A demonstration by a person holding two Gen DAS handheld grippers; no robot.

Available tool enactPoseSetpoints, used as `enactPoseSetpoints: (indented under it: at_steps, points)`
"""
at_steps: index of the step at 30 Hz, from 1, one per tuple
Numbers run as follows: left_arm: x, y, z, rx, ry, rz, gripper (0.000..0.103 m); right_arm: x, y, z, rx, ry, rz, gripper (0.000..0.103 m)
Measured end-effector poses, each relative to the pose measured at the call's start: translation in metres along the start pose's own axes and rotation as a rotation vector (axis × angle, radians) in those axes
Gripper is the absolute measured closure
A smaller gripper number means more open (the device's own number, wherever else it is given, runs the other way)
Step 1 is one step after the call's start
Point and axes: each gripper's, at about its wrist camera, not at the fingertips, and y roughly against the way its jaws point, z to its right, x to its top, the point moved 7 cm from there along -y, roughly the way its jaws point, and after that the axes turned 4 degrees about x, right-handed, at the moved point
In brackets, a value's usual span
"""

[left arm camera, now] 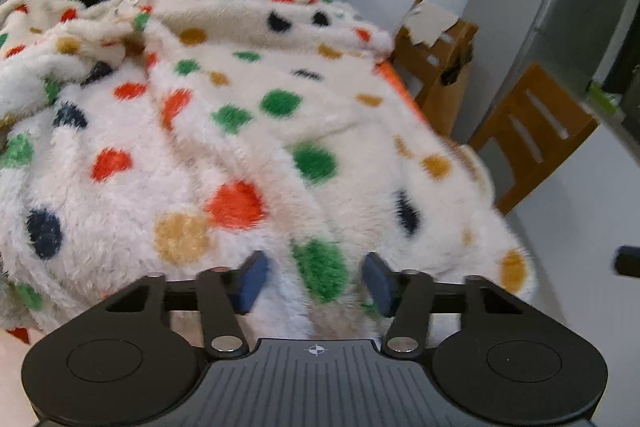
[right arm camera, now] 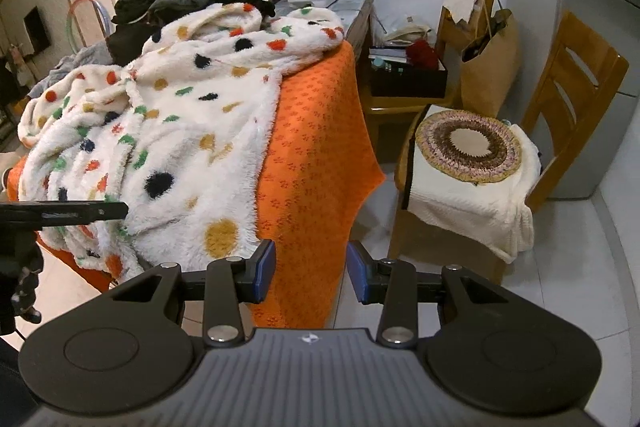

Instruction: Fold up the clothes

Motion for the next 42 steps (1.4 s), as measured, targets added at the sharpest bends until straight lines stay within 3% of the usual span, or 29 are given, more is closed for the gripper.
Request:
enactPoseSetpoints:
  at_steps: [2, 4, 9, 13, 16, 22, 29, 30, 32, 33, 37, 42]
  points:
    - [0.0, 0.007, -0.011, 0.018, 0.019, 0.009, 0.094, 0.0, 0.0, -0.001, 0.009, 0.007, 0.003, 0.058]
    - [0.001, 0.017, -0.025, 0.048, 0.052, 0.018, 0.094, 0.0, -0.003, -0.002, 0.021, 0.014, 0.004, 0.058]
    - [-0.002, 0.05, -0.077, 0.201, 0.123, 0.037, 0.095, -0.006, -0.019, -0.009, 0.059, 0.046, -0.01, 0.058]
    - [-0.007, 0.072, -0.112, 0.285, 0.216, 0.047, 0.091, -0.016, -0.038, -0.02, 0.088, 0.117, -0.04, 0.058]
    - [-0.008, 0.09, -0.124, 0.301, 0.258, 0.074, 0.079, -0.026, -0.056, -0.032, 0.106, 0.21, -0.073, 0.058]
    - [-0.01, 0.11, -0.118, 0.32, 0.239, 0.075, 0.069, -0.038, -0.085, -0.055, 0.139, 0.376, -0.079, 0.058]
    - [-0.014, 0.126, -0.105, 0.316, 0.21, 0.08, 0.064, -0.032, -0.098, -0.064, 0.14, 0.497, 0.043, 0.06]
    - [-0.015, 0.127, -0.104, 0.317, 0.211, 0.083, 0.064, -0.03, -0.099, -0.065, 0.148, 0.51, 0.058, 0.061]
    - [-0.015, 0.129, -0.103, 0.318, 0.216, 0.088, 0.063, -0.028, -0.103, -0.067, 0.187, 0.534, 0.05, 0.085]
    - [-0.015, 0.13, -0.103, 0.319, 0.221, 0.09, 0.063, -0.026, -0.101, -0.068, 0.205, 0.539, 0.045, 0.092]
    - [-0.011, 0.132, -0.106, 0.333, 0.223, 0.113, 0.063, -0.01, -0.067, -0.073, 0.239, 0.515, 0.061, 0.095]
    - [0.005, 0.144, -0.108, 0.348, 0.194, 0.177, 0.054, 0.002, -0.033, -0.072, 0.264, 0.474, 0.053, 0.095]
